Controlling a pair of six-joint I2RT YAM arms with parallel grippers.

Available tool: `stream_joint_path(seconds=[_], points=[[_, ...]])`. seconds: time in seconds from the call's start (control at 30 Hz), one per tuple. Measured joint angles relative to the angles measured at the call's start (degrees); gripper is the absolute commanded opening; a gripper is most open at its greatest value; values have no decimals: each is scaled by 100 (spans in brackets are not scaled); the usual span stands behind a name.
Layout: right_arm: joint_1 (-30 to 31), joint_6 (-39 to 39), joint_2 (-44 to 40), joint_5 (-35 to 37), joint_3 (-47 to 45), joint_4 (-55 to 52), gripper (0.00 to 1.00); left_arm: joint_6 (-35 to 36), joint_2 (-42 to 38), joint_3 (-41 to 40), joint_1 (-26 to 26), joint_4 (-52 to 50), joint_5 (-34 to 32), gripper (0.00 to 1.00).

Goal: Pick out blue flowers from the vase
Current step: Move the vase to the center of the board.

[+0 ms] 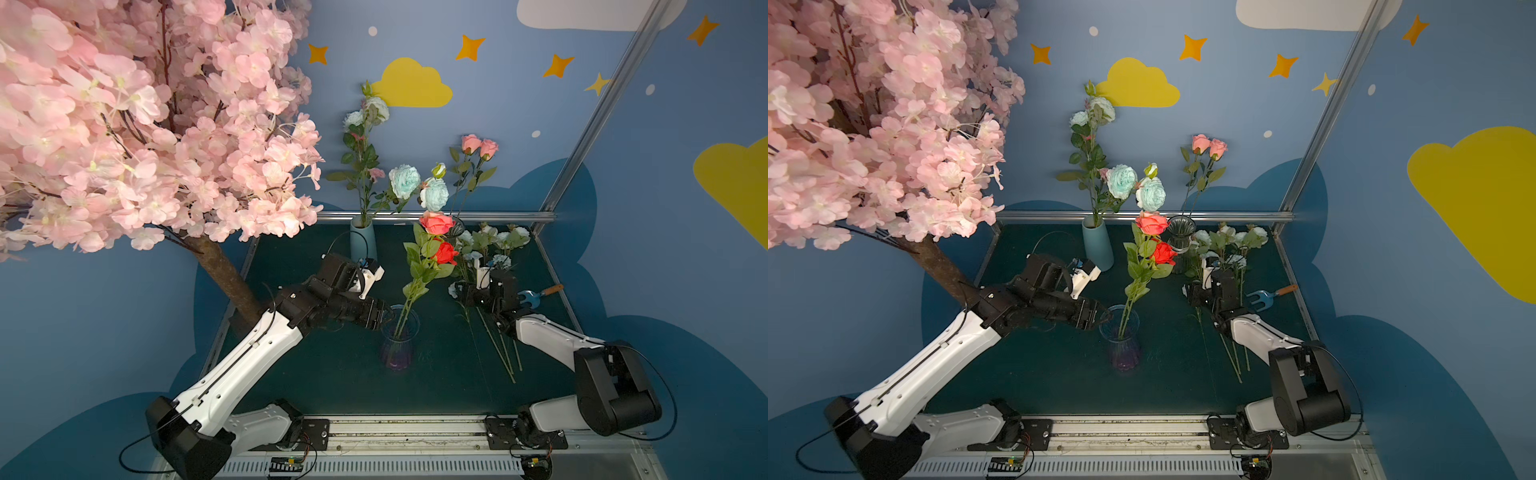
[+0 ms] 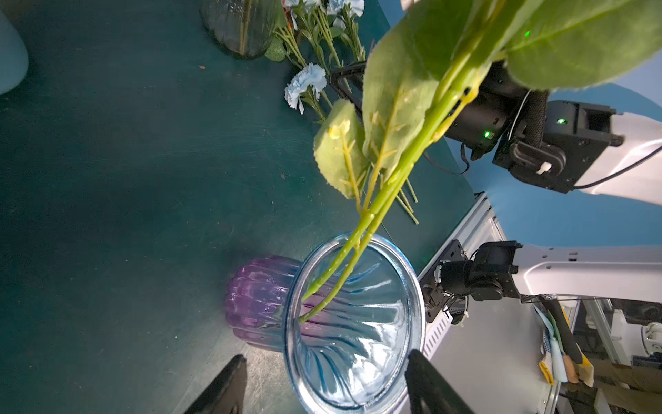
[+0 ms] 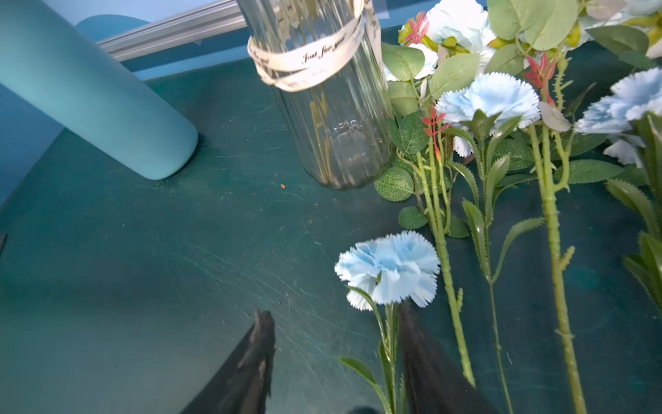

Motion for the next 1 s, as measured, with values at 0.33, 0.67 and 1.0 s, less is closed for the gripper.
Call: stream_joint_path(seconds=[0.33,0.67,1.0], points=[[-24,96,4,-236,-83,540,57,293,837,562,-90,-636,-398,59],[-35,118,7,-317,-83,575,58,422,997,588,-133,-782,-538,33],[-35,122,9,-354,-83,575,59,398,1029,520,-157,-496,-354,7]])
